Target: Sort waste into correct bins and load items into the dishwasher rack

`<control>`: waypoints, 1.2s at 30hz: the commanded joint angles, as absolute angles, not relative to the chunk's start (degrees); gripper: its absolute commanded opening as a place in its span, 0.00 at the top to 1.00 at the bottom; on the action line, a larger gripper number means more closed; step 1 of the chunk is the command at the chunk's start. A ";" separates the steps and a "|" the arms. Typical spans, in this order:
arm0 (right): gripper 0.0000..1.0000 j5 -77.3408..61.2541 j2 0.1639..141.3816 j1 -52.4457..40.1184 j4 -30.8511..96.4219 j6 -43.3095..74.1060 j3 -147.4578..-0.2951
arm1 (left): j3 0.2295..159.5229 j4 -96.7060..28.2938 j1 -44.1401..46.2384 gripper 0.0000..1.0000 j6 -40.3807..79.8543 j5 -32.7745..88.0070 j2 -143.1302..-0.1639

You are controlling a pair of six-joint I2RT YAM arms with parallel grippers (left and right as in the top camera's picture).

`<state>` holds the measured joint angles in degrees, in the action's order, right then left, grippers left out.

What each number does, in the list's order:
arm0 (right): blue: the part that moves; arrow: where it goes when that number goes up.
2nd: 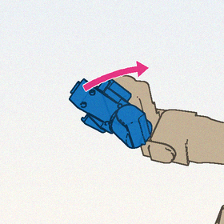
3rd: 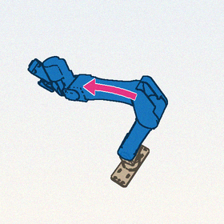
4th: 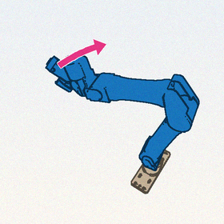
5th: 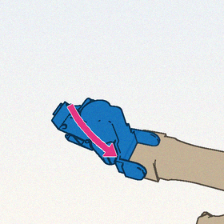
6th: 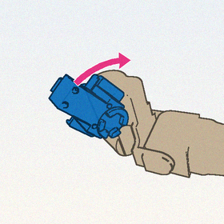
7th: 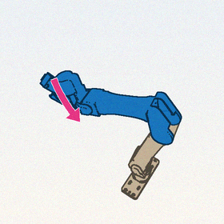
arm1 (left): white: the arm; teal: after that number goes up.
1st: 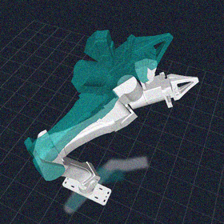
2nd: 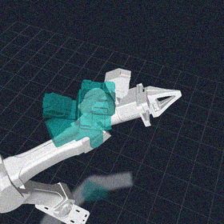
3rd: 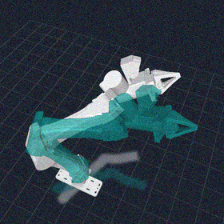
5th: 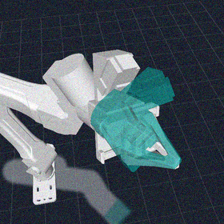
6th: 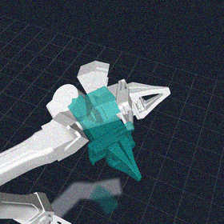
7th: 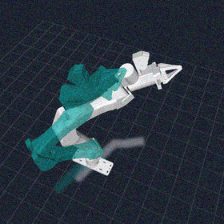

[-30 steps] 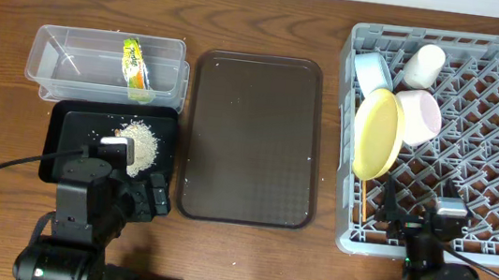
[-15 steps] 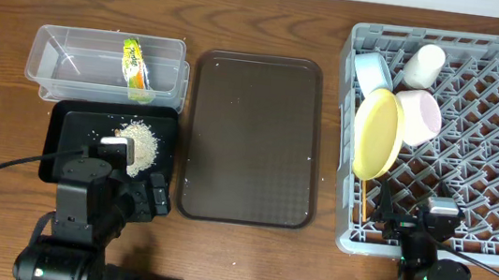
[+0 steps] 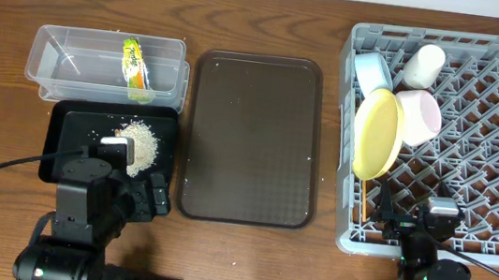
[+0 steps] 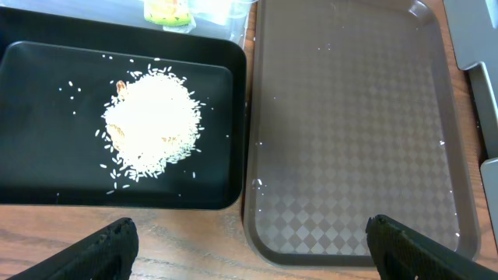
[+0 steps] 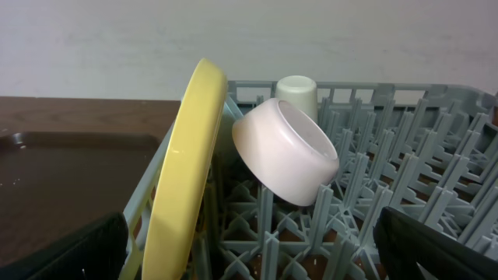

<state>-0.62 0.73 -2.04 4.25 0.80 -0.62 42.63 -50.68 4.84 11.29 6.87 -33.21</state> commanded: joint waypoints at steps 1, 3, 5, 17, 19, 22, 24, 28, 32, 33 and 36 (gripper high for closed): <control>0.01 -0.86 0.32 -1.78 4.14 0.14 -0.32 | 42.39 -50.48 4.91 0.04 10.52 5.98 -32.95; 0.01 -0.86 0.32 -1.78 4.16 0.14 -0.32 | 42.39 -50.48 4.91 0.04 10.52 5.98 -32.95; 0.01 -0.89 0.32 -1.78 4.16 0.14 -0.32 | 42.39 -50.48 4.91 0.04 10.52 5.98 -32.95; 0.01 -0.86 0.32 -1.78 4.16 0.14 -0.32 | 42.39 -50.48 4.91 0.04 10.52 5.98 -32.95; 0.01 -0.86 0.32 -1.78 4.16 0.14 -0.32 | 42.39 -50.48 4.91 0.04 10.52 5.98 -32.95; 0.01 -0.86 0.32 -1.78 4.16 0.14 -0.32 | 42.39 -50.48 4.91 0.04 10.52 5.98 -32.95; 0.01 -0.86 0.32 -1.78 4.16 0.14 -0.32 | 42.39 -50.50 4.91 0.04 10.52 5.98 -32.93; 0.01 -0.89 0.32 -1.78 4.16 0.14 -0.32 | 42.30 -51.68 4.91 0.04 10.24 4.56 -31.48; 0.01 -0.89 0.34 -1.78 4.16 0.14 -0.32 | 41.41 -50.22 4.91 0.04 10.22 1.85 -27.53; 0.01 -0.86 0.34 -1.78 4.16 0.14 -0.32 | 41.01 -49.71 4.91 0.04 10.11 1.39 -26.52; 0.01 -0.86 0.34 -1.78 4.16 0.14 -0.32 | 38.15 -45.58 4.91 0.04 10.07 -0.82 -22.26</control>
